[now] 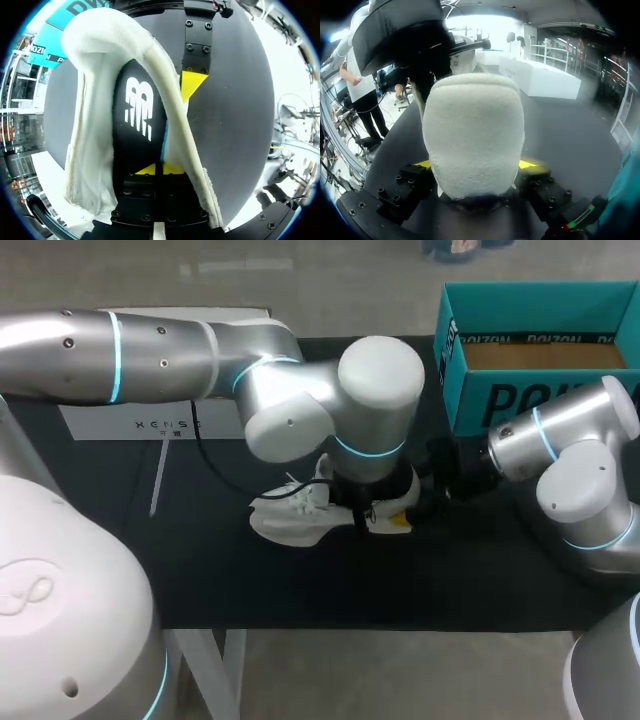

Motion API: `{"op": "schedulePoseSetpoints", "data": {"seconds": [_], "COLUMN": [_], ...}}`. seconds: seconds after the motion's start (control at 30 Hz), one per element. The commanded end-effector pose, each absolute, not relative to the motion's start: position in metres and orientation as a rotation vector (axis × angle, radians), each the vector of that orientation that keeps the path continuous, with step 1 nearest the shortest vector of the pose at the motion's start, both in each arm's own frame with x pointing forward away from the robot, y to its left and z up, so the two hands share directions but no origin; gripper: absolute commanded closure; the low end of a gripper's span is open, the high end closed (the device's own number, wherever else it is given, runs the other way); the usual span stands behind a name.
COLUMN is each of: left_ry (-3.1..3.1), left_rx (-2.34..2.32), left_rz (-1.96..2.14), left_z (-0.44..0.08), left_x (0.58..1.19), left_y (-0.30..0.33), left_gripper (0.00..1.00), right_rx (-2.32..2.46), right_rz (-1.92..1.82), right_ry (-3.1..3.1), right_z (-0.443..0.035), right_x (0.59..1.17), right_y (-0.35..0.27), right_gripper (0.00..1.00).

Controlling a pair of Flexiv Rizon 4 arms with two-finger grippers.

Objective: Take the shoe out of the shoebox, open the shoe tongue, remove and reinsert the insole, then place the shoe into the shoebox

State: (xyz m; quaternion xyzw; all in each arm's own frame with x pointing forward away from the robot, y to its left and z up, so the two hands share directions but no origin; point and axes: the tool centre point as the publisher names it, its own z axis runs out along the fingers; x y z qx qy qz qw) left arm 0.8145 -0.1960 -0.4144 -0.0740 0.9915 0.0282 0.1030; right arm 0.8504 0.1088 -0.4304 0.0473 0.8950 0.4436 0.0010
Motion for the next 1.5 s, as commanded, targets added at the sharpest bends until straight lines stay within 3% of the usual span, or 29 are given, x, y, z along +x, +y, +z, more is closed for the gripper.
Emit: {"op": "schedulePoseSetpoints", "data": {"seconds": [0.03,1.0,1.5], "left_ry": [2.907,2.895,2.946], "left_rx": [-0.240,-0.513,-0.433], "left_rz": [0.080,-0.513,-0.885], "left_z": [-0.418,-0.374,-0.350], "left_x": [0.808,0.819,0.826], "left_y": [-0.201,-0.157,-0.170], "left_gripper": [1.00,1.00,1.00], "right_rx": [0.150,0.150,0.150], "right_rz": [1.391,1.391,1.391], "right_ry": [2.812,2.812,2.812], "right_z": [-0.433,-0.433,-0.433], "right_x": [0.851,0.851,0.851], "right_y": [0.111,0.111,0.111], "right_gripper": [1.00,1.00,1.00]}}
